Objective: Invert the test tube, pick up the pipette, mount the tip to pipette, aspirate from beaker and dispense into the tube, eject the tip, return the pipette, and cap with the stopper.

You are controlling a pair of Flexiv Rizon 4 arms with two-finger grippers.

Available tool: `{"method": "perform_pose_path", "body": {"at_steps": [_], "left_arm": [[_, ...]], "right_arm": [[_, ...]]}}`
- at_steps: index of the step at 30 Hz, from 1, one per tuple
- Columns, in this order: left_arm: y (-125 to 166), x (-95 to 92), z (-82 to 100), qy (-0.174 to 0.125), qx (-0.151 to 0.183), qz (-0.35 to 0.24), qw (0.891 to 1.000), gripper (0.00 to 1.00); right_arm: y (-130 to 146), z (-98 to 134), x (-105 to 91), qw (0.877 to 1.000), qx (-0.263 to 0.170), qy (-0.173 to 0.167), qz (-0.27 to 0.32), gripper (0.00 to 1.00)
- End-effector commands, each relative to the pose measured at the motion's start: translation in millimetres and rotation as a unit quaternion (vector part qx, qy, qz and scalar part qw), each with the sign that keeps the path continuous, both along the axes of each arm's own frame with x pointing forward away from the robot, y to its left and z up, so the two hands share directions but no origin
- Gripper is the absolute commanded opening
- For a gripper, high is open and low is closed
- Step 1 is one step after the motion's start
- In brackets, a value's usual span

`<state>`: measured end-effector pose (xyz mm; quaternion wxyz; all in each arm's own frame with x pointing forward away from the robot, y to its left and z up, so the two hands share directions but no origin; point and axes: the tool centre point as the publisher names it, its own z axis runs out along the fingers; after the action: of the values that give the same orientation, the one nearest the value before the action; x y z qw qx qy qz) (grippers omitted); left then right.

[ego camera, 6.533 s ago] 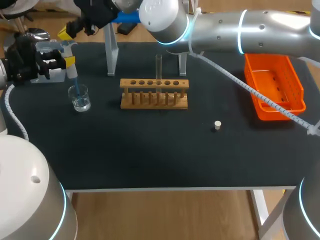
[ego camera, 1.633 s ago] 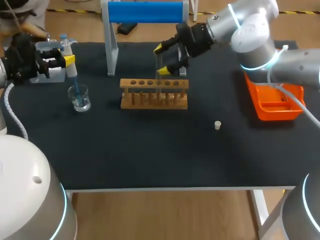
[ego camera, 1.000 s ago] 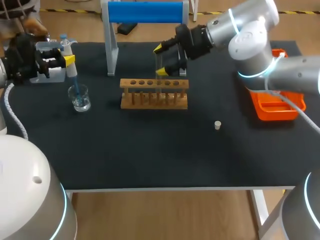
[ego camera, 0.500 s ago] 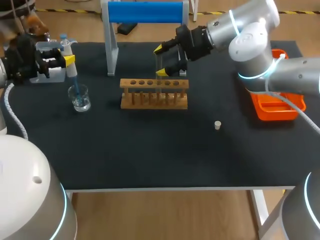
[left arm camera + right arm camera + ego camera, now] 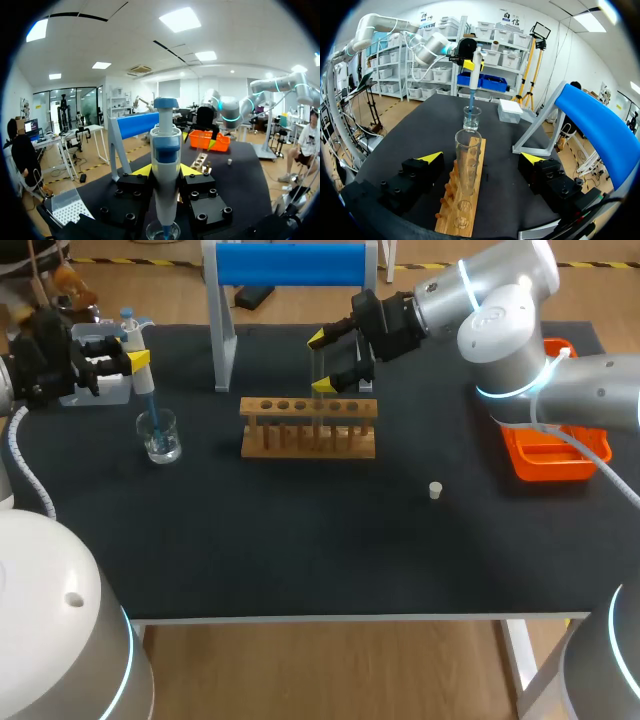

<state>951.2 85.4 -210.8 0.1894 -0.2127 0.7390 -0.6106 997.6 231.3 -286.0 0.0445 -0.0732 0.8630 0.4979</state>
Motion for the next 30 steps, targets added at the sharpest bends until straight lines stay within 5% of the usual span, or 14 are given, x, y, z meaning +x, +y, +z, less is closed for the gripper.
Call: {"method": "perform_pose_path", "body": {"at_steps": [1, 30], "left_arm": [[-1.0, 0.1, -0.6, -0.001, 0.0, 0.002, 1.0, 0.0], [-1.0, 0.1, -0.6, -0.001, 0.0, 0.002, 1.0, 0.0]], "right_arm": [[-1.1, 0.9, -0.3, 1.0, 0.0, -0.001, 0.0, 1.0], [8.1, 0.4, -1.3, 0.999, -0.013, 0.032, 0.021, 1.0]]}}
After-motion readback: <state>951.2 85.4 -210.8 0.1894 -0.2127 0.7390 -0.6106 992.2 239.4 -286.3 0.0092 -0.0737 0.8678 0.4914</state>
